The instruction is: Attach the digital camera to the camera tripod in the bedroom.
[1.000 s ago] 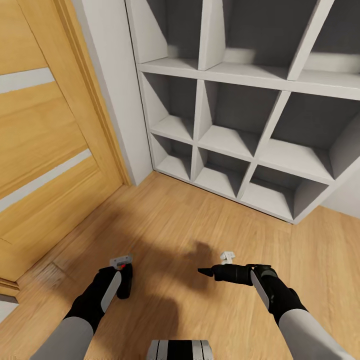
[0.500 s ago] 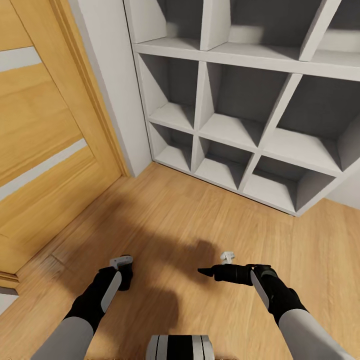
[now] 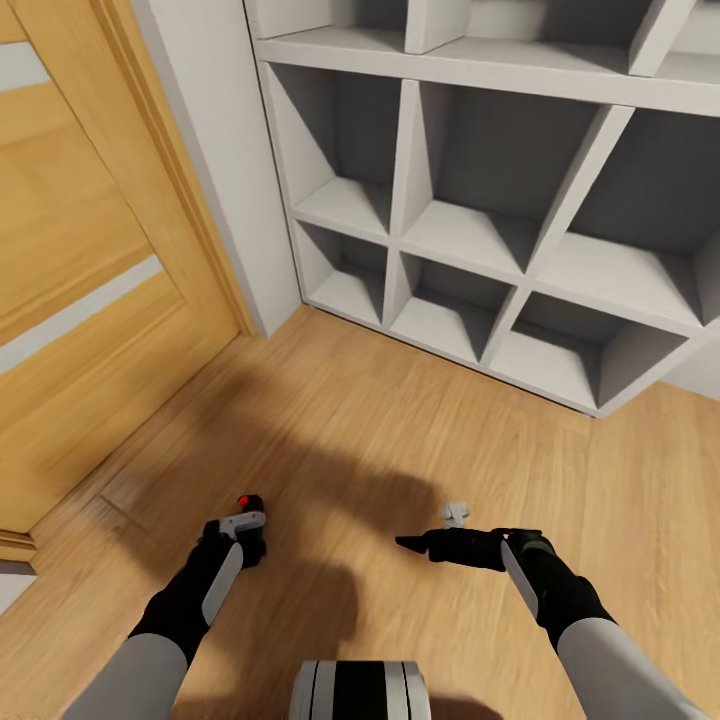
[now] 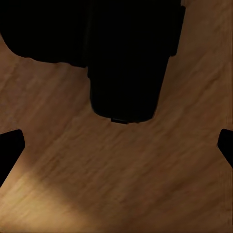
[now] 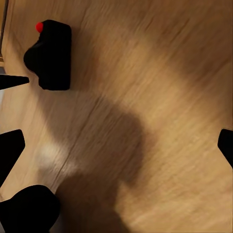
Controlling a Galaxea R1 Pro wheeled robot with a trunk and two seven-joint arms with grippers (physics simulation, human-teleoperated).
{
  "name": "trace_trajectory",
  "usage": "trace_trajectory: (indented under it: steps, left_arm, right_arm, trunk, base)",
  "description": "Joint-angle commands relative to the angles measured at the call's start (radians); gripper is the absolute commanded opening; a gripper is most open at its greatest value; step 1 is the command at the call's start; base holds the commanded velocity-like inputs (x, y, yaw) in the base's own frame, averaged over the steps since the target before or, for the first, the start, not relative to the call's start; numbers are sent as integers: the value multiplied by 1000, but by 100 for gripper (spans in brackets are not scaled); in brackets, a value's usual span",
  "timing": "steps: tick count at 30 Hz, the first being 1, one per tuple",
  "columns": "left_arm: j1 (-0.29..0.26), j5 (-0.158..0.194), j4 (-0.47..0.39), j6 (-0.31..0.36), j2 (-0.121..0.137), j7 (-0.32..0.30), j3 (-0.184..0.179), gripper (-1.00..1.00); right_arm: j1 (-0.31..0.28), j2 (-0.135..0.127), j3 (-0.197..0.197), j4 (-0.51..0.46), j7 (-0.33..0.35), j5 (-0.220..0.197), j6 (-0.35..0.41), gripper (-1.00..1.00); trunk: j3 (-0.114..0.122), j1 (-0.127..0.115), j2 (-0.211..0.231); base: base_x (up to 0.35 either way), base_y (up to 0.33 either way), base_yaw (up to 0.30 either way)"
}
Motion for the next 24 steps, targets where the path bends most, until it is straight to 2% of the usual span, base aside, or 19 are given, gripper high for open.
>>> trace_trajectory:
  steps: [1, 24]
  left_arm:
    - [0, 11, -2, 3, -1, 7, 2, 100]
    - [0, 11, -1, -13, -3, 1, 2, 100]
  right_arm:
    - [0, 0, 0, -1, 0, -6, 8, 100]
    - [0, -1, -1, -2, 5, -12, 11, 100]
  trunk:
    - [-5, 0, -1]
    - [-94, 11, -6]
  base:
    - [0, 0, 0]
    - [0, 0, 0]
